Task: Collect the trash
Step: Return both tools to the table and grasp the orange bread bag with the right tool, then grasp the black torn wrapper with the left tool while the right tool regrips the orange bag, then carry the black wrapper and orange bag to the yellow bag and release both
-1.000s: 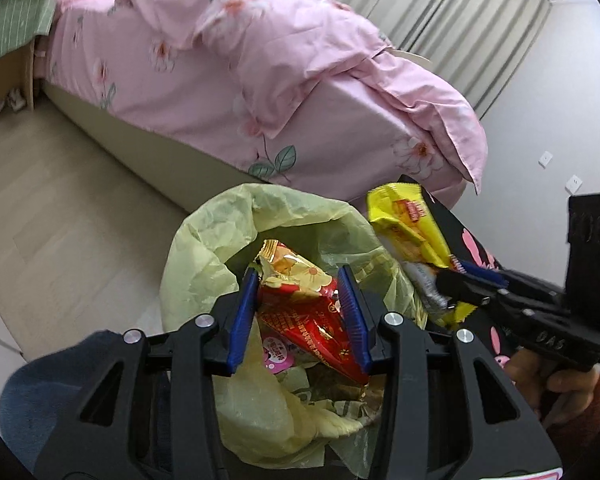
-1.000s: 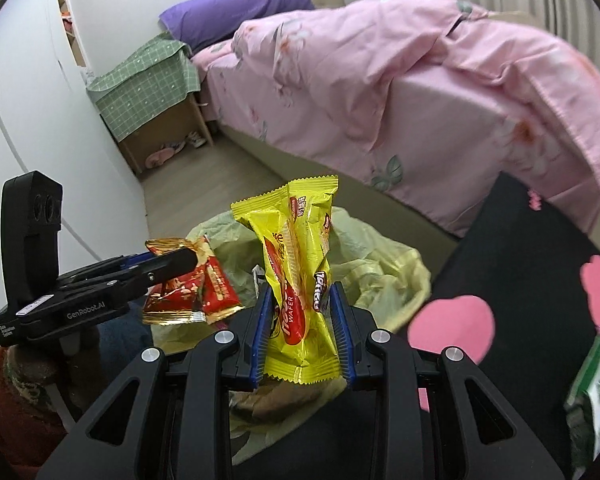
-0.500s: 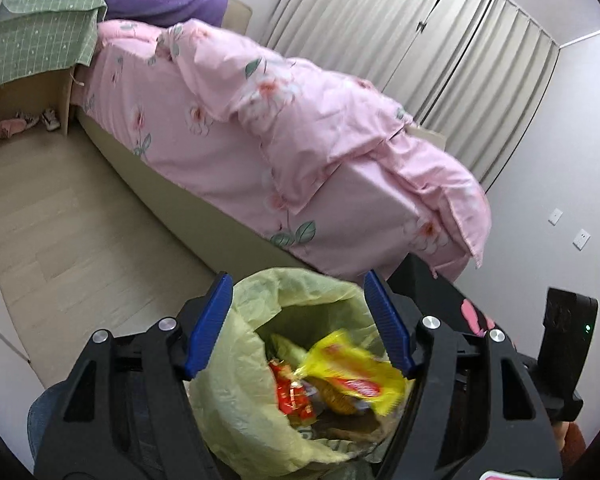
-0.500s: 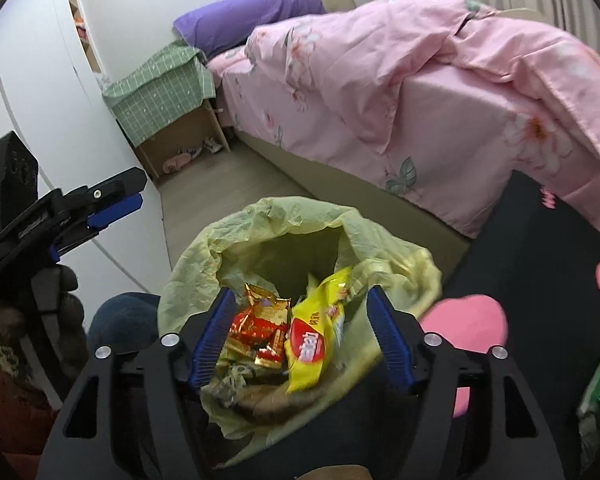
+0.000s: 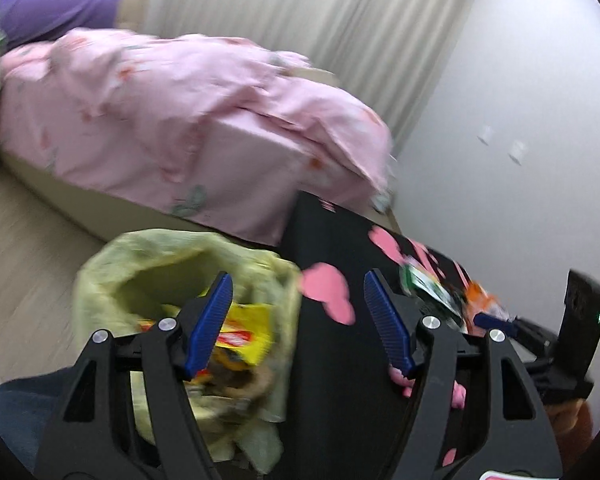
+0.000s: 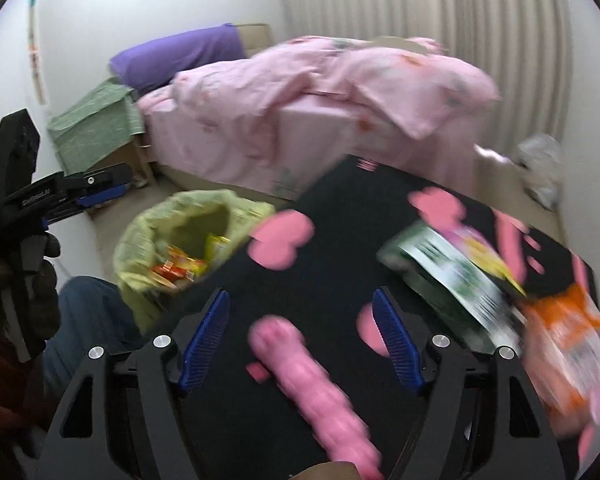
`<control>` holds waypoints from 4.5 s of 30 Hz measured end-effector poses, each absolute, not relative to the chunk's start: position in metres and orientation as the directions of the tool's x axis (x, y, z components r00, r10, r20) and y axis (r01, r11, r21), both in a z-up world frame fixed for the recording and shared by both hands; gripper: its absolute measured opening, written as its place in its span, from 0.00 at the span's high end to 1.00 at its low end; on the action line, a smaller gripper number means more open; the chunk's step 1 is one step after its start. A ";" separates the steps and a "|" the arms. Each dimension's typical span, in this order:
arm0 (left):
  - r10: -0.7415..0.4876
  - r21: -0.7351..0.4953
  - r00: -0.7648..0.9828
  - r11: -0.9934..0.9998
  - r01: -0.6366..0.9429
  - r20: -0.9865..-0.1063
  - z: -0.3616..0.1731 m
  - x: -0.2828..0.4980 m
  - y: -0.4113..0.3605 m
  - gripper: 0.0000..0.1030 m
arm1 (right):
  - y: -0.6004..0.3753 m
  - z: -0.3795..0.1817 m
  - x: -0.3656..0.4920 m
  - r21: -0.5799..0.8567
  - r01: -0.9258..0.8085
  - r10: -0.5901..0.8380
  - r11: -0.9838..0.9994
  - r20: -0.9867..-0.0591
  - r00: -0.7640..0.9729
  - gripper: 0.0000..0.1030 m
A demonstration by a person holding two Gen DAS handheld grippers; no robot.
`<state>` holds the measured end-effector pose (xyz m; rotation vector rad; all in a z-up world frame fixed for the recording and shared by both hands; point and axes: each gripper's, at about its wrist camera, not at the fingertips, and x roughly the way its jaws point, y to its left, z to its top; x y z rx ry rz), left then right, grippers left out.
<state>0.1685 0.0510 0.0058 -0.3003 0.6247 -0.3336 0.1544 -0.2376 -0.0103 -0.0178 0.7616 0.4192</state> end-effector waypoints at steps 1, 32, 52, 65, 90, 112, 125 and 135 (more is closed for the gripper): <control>-0.418 -0.363 0.749 0.897 0.252 -0.514 0.006 0.169 0.037 0.38 | -0.254 -0.011 0.147 0.134 -0.345 0.341 0.929 -0.673 0.657 0.32; -0.543 -0.320 0.585 0.836 0.447 -0.603 -0.023 0.183 -0.098 0.38 | -0.465 -0.042 0.203 0.151 0.088 0.052 0.985 -0.733 0.678 0.80; -0.570 -0.402 0.639 0.820 0.406 -0.517 -0.006 0.163 -0.042 0.38 | -0.341 0.039 0.131 0.388 -0.324 0.499 0.862 -0.547 0.672 0.91; -0.614 -0.373 0.574 0.788 0.490 -0.543 -0.006 0.170 -0.067 0.38 | -0.311 -0.021 0.127 0.287 -0.314 0.424 0.905 -0.663 0.617 0.87; -0.510 -0.125 0.318 0.658 0.742 -0.799 -0.038 0.265 -0.279 0.72 | -0.415 -0.068 0.082 0.259 -0.051 0.217 0.965 -0.668 0.712 0.36; -0.561 -0.300 0.527 0.812 0.501 -0.638 -0.010 0.152 -0.082 0.73 | -0.293 -0.063 0.064 0.182 -0.358 0.377 0.916 -0.694 0.613 0.31; -0.595 -0.390 0.467 0.794 0.466 -0.654 -0.044 0.137 -0.059 0.73 | -0.333 -0.086 0.066 0.224 -0.180 0.287 0.958 -0.785 0.548 0.31; -0.601 -0.407 0.486 0.795 0.450 -0.635 -0.040 0.134 -0.049 0.74 | -0.317 -0.096 0.050 0.198 -0.129 0.236 0.972 -0.774 0.587 0.29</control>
